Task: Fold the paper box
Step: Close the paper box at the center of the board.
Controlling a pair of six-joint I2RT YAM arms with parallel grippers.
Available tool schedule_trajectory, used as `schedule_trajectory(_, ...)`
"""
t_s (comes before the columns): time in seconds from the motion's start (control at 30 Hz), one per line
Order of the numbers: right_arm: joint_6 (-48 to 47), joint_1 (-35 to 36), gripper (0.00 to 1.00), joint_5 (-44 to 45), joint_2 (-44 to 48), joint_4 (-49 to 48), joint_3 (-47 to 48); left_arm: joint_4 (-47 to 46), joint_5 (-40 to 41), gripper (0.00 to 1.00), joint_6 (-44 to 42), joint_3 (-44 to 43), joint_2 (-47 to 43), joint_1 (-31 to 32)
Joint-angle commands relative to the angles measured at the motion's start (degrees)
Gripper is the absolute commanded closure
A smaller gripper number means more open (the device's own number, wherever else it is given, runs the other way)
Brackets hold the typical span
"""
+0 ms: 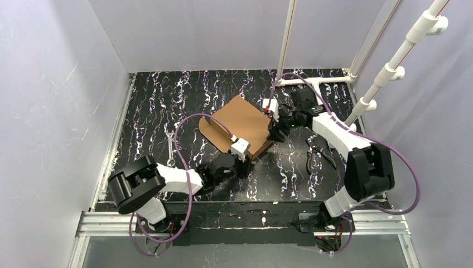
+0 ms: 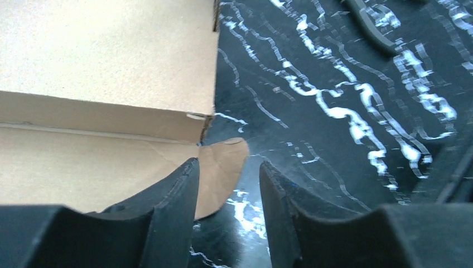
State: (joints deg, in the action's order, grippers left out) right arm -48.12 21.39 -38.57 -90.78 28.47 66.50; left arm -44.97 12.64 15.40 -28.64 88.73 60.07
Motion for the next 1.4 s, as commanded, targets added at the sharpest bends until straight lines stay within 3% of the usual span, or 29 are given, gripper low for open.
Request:
schedule_trajectory(0.0, 1.8, -1.96, 0.3, -1.72, 5.72, -2.07, -4.56, -0.6, -4.47, 0.51, 2.77, 2.11, -7.76, -0.89)
schedule_trajectory(0.07, 3.11, -1.98, 0.33, -2.57, 6.38, -2.38, -5.98, 1.75, -6.1, 0.41, 3.45, 3.42, -13.37, -2.95)
schedule_trajectory(0.1, 5.63, -1.96, 0.37, -2.06, 7.15, -4.51, -8.48, 15.99, -6.6, 0.26, 6.58, 1.83, -22.7, -10.95)
schedule_trajectory(0.2, 11.06, -2.17, 0.43, 1.58, 8.13, -10.24, -11.86, 26.87, -8.94, 0.05, 8.4, -2.04, -25.83, -23.77)
schedule_trajectory(0.37, 21.3, -2.23, 0.67, 11.71, 6.69, -17.51, -12.93, 32.37, -22.22, 0.02, 11.16, -14.81, -14.66, -42.3)
schedule_trajectory(0.5, 25.57, -2.23, 0.78, 14.64, 5.3, -21.06, -14.52, 34.75, -29.4, 0.02, 5.42, -28.11, -1.04, -46.98)
schedule_trajectory(0.6, 29.89, -2.23, 0.9, 15.96, 2.87, -22.4, -14.56, 35.09, -35.84, 0.04, 2.75, -35.43, 8.55, -47.53)
schedule_trajectory(0.73, 34.96, -2.14, 0.96, 19.05, 0.2, -24.16, -14.34, 35.18, -41.05, 0.12, 3.91, -41.55, 16.49, -47.51)
schedule_trajectory(0.97, 39.56, -0.56, 0.99, 22.83, -3.19, -27.94, -13.24, 35.14, -43.44, 0.36, 7.0, -40.32, 19.71, -47.42)
schedule_trajectory(1.13, 36.15, 2.14, 0.99, 23.44, -7.56, -27.94, -8.16, 33.7, -42.53, 0.48, 12.71, -30.05, 13.53, -47.26)
schedule_trajectory(1.2, 35.27, 2.64, 0.98, 22.3, -9.82, -27.54, -4.85, 32.05, -39.18, 0.52, 16.76, -23.26, 8.25, -46.87)
schedule_trajectory(1.37, 33.89, 3.95, 0.96, 17.04, -16.41, -25.58, 4.88, 28.84, -27.78, 0.53, 29.18, -7.29, -7.71, -42.18)
